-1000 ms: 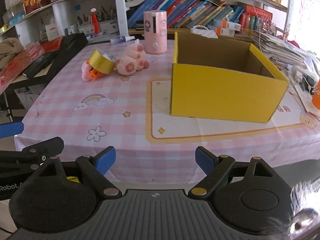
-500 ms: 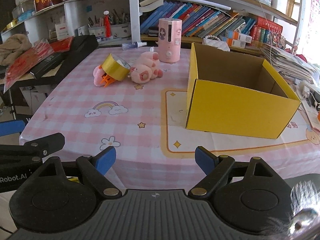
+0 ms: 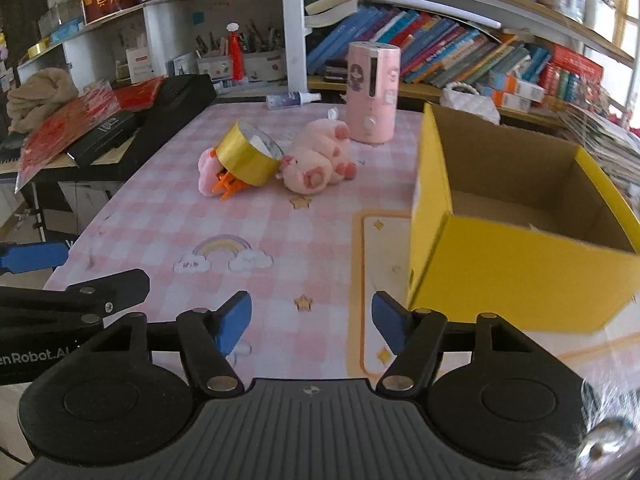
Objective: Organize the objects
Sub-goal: 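Move both open tools back toward the tape and plush toys, then grasp the yellow tape roll with the left tool while right grasps the pink pig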
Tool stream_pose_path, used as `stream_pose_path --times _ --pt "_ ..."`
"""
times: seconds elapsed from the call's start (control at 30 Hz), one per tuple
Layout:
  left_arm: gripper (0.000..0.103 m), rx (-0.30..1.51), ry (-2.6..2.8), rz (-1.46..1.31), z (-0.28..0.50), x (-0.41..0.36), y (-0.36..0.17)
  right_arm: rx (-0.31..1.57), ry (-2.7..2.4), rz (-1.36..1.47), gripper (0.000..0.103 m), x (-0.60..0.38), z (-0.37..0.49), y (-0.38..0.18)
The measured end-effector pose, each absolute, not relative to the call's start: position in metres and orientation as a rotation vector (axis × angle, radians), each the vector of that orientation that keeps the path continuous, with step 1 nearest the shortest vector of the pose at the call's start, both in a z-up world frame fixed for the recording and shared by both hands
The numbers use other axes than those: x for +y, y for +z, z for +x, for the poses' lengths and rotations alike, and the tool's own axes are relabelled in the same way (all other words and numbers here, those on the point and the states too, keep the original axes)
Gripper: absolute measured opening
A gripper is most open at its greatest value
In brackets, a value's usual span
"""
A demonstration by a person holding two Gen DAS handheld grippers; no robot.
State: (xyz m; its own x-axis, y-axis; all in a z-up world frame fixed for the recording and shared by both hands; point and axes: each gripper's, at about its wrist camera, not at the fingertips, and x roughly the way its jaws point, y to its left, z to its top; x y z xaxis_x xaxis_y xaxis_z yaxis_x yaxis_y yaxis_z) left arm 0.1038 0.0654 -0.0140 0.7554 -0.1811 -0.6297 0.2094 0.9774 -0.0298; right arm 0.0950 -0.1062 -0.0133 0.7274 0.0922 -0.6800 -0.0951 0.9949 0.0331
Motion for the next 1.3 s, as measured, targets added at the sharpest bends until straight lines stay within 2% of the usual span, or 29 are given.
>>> stream_pose_path --times 0.37,1.2,1.27,1.3 --pt "0.089 0.663 -0.175 0.025 0.161 0.071 -0.013 0.687 0.138 -0.017 0.066 -0.100 0.163 -0.004" --pt "0.089 0.697 -0.147 0.013 0.269 0.055 -0.028 0.734 0.115 0.112 0.064 -0.116 0.293 -0.011" --pt "0.089 0.699 -0.151 0.012 0.277 0.053 -0.028 0.752 0.096 0.161 0.067 -0.122 0.306 -0.014" --pt "0.089 0.696 -0.153 0.009 0.280 0.052 -0.028 0.771 0.077 0.187 0.073 -0.125 0.315 -0.017"
